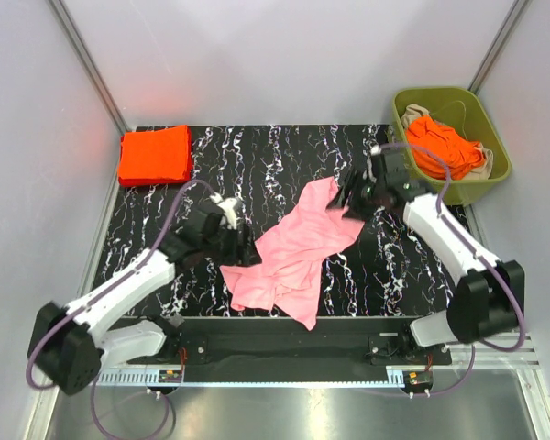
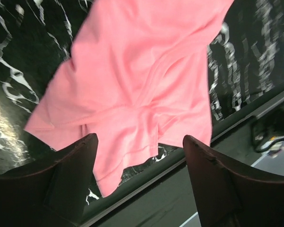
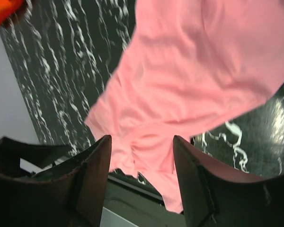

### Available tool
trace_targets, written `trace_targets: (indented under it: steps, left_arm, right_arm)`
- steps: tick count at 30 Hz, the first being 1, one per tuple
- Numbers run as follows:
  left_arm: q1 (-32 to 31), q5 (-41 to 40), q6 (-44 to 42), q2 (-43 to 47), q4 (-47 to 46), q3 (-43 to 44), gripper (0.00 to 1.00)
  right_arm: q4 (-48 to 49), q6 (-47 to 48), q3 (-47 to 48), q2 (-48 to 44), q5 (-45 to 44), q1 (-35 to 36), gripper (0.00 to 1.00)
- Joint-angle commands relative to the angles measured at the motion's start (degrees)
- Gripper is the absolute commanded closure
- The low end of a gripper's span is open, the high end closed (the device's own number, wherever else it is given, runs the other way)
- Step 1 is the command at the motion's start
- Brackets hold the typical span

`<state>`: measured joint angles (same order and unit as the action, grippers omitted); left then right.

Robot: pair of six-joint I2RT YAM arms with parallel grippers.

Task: Fold and stack the t-shirts
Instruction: Flatten the tshirt out

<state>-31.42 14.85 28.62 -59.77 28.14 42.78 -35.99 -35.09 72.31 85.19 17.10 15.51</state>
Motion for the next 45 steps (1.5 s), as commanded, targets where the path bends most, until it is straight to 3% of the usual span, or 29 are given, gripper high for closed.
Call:
trace_targets:
  steps: [1,5,11,14,22,25,28,32,33,35,41,45]
  left_arm:
    - [-5.2,-6.4,0.7,-6.6,-2.7,3.4,0.23]
    - [-9.6,-11.8,-2.2,-15.7,-3.3,7.7,0.21]
    - [-16.1,-17.4,-7.4,-29.0,-3.7,16.6,0.19]
    - [-17.4,-17.9,-7.7,-33.7,-3.2,20.1,0.24]
    - [-19.5,-22.0,-7.1,-36.1,-1.9,18.7,0.33]
    - [-19.8,-22.2,-6.9,-36.0,-1.9,17.9,0.40]
    - [-19.8,-22.3,-6.4,-35.8,-1.9,17.3,0.62]
    - [-19.7,-23.4,-4.1,-35.2,-1.7,17.0,0.87]
    - [-19.7,-23.2,-3.9,-35.1,-1.6,17.1,0.99]
    - [-19.7,-23.2,-3.1,-34.8,-1.2,17.2,1.00]
    - [-19.6,-27.0,-1.6,-29.9,2.6,18.5,1.00]
    - [-16.3,-27.4,-0.7,-26.2,6.3,20.1,1.00]
  right_arm:
    - [5.9,-4.2,-12.2,-4.4,-1.5,4.0,0.39]
    - [8.3,-6.7,-21.5,-8.3,-2.9,6.6,0.40]
    - [10.0,-9.5,-26.8,-11.8,-16.7,6.6,0.40]
    - [11.8,-11.7,-25.7,-8.9,-22.0,6.5,0.42]
    - [18.4,-16.4,-25.1,1.0,-21.3,6.5,0.46]
    - [21.4,-16.4,-26.3,2.4,-22.8,6.5,0.46]
    - [23.1,-16.6,-27.1,3.8,-23.9,6.5,0.48]
    - [26.2,-14.5,-26.8,7.2,-26.0,6.3,0.67]
    - [26.2,-13.7,-26.4,7.6,-26.9,6.4,0.83]
    - [25.9,-11.6,-25.6,7.7,-27.4,6.4,0.99]
    - [23.0,-8.9,-23.7,-4.5,-24.7,6.5,1.00]
    - [26.9,-9.6,-21.1,-9.7,-15.0,7.3,1.00]
